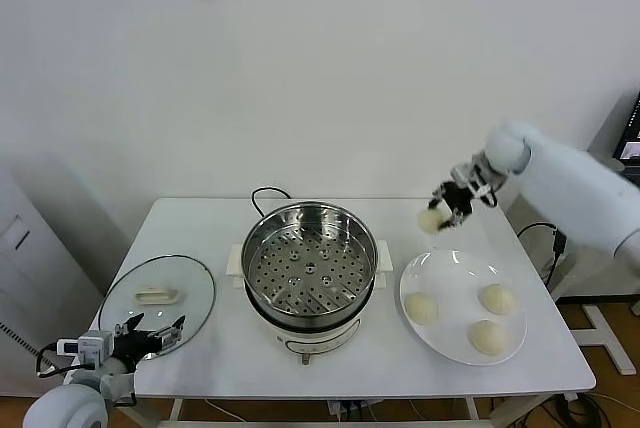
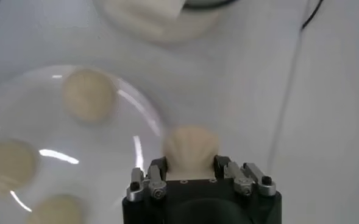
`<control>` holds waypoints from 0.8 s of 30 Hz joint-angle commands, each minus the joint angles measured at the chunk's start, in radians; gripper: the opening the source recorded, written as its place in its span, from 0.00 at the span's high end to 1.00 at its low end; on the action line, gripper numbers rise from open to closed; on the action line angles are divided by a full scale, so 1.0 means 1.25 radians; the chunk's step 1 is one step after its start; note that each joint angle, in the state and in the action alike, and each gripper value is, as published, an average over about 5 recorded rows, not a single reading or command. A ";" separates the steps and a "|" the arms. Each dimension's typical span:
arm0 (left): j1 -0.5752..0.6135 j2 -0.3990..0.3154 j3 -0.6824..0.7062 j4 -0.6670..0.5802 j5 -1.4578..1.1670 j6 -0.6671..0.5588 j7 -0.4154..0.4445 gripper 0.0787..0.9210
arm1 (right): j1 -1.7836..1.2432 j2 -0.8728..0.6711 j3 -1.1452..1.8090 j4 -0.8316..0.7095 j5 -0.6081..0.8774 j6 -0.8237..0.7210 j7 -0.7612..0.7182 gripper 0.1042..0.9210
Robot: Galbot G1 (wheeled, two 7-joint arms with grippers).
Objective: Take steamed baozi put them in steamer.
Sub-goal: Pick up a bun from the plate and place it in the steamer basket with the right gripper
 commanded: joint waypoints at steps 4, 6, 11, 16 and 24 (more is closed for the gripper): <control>-0.002 0.002 0.000 -0.002 0.000 0.000 0.000 0.12 | 0.135 0.164 -0.025 -0.056 0.061 0.276 -0.043 0.53; -0.002 0.004 -0.001 -0.001 -0.001 0.001 0.000 0.12 | 0.129 0.192 -0.014 -0.043 0.044 0.304 -0.035 0.53; -0.005 0.008 0.000 0.001 -0.003 0.000 0.000 0.12 | 0.104 0.237 0.009 -0.009 -0.043 0.373 -0.013 0.53; -0.009 0.007 0.002 0.000 -0.003 0.002 0.000 0.12 | 0.067 0.264 0.016 0.045 -0.110 0.387 0.005 0.52; -0.007 0.006 0.001 -0.002 -0.002 0.003 -0.001 0.12 | 0.003 0.274 0.010 0.117 -0.208 0.387 0.010 0.53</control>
